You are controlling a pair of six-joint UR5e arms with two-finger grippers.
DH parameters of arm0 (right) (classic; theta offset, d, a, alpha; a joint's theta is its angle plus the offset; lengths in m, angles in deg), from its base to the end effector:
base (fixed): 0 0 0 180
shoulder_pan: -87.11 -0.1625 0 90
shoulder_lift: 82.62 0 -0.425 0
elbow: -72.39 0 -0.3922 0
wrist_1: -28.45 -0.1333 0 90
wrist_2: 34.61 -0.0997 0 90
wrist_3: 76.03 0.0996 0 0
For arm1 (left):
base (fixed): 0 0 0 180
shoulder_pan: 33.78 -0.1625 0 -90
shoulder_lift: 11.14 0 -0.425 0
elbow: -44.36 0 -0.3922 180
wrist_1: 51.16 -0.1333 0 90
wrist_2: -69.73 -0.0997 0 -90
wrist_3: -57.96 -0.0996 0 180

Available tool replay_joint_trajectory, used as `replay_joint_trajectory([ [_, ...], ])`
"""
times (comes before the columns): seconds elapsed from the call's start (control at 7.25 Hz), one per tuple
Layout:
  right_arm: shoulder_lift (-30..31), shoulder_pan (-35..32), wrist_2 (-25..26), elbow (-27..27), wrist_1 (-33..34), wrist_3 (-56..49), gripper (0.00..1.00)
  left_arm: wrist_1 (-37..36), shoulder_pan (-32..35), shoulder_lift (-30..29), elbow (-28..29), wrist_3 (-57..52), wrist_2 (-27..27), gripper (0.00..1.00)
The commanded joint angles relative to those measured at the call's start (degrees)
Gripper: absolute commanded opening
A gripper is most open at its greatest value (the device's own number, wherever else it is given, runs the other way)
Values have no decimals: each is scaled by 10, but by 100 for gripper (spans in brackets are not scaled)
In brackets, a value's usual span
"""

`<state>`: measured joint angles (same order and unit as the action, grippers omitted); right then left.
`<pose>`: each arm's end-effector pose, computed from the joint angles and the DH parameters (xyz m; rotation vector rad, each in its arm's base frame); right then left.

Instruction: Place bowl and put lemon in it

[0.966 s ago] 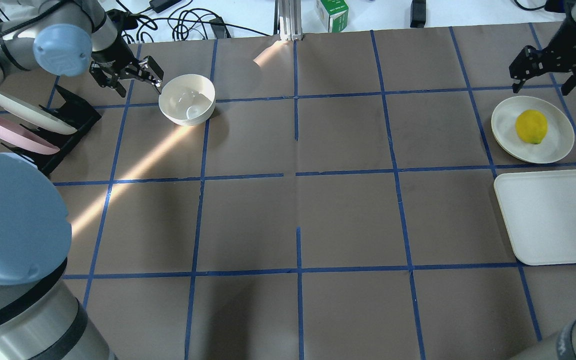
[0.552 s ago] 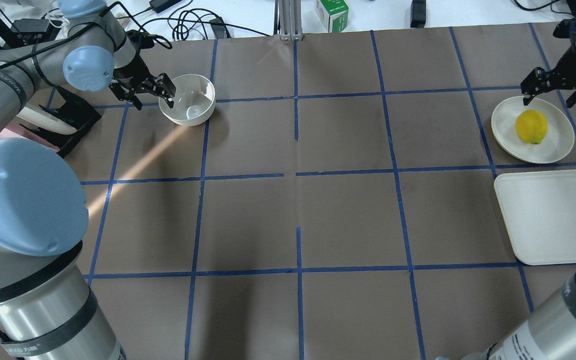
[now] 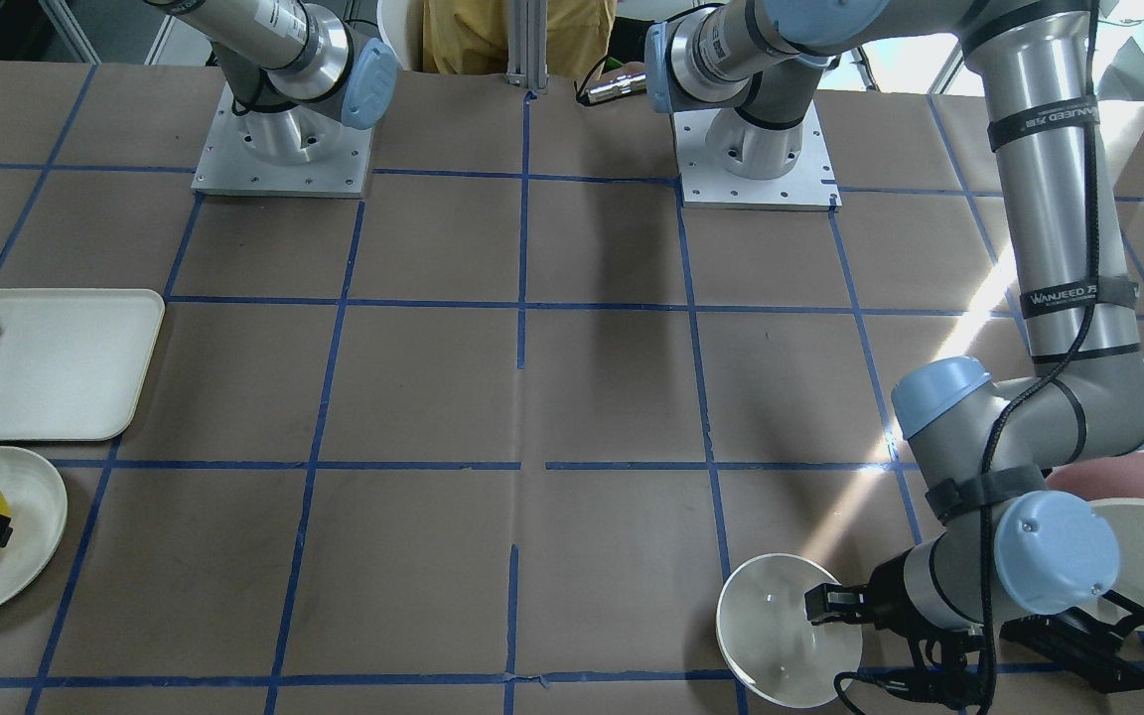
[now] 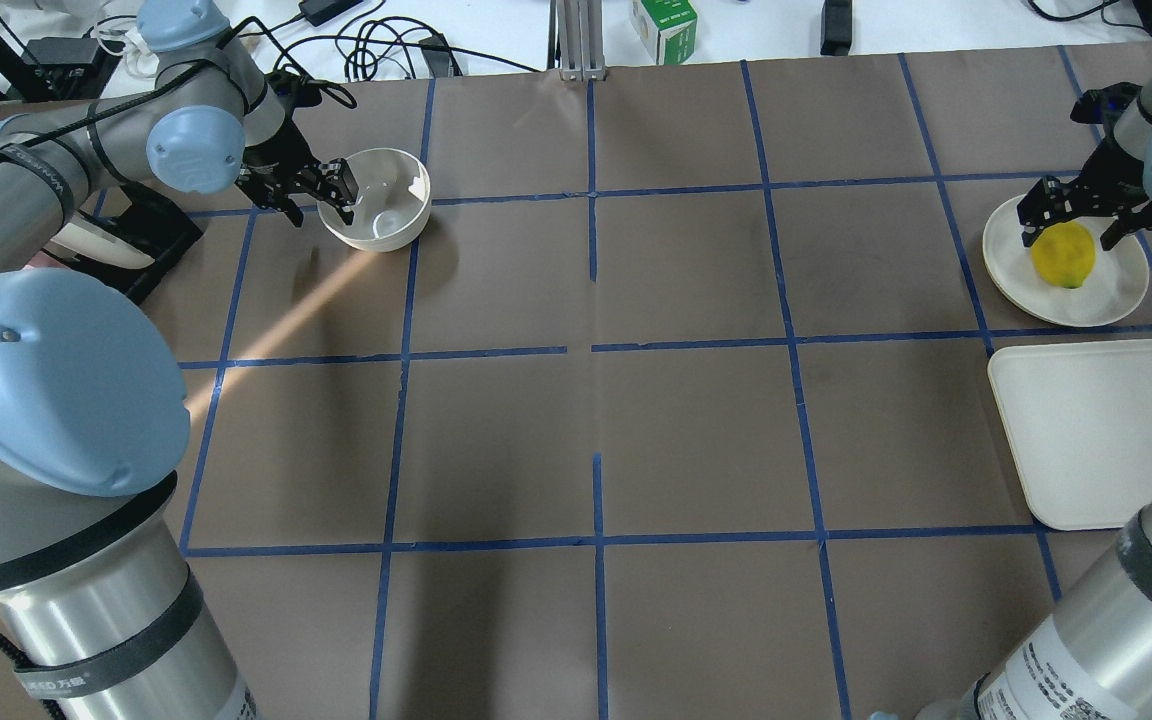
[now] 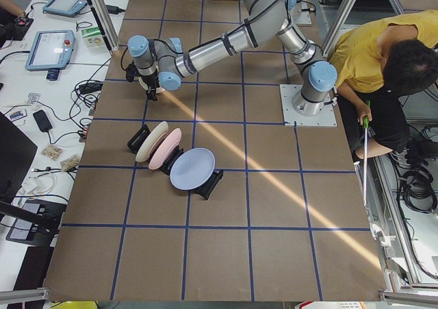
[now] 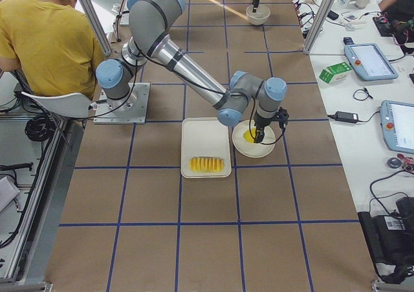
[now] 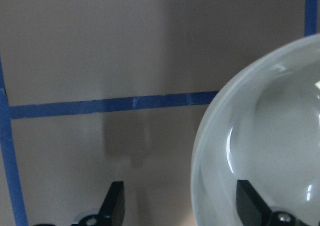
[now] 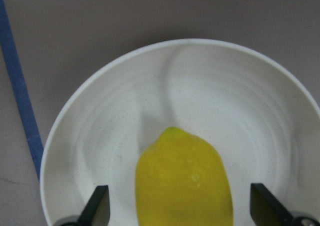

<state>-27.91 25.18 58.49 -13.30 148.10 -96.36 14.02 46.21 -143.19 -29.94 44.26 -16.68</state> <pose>-0.2067 -0.6594 0.2058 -0.2083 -3.0940 -0.0672 -0.0100 -0.7462 0.2020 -0.0977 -3.0732 -0.0204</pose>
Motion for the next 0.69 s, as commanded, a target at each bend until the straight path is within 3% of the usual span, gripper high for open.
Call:
replay_joint_trajectory([
  [0.0, -4, 1, 2, -4, -8, -49, 9, -8, 1, -3, 0, -12, 0, 52],
  [0.14, 1, 1, 14, 1, -13, -60, 0, -9, 0, -3, 0, -25, 0, 36],
  [0.28, 16, 1, 47, 4, -27, -62, 0, -9, 1, -2, 0, -33, 4, 1],
  [0.55, 72, -13, 43, 3, -86, -57, 0, -8, 1, 5, 0, -25, 26, 0],
])
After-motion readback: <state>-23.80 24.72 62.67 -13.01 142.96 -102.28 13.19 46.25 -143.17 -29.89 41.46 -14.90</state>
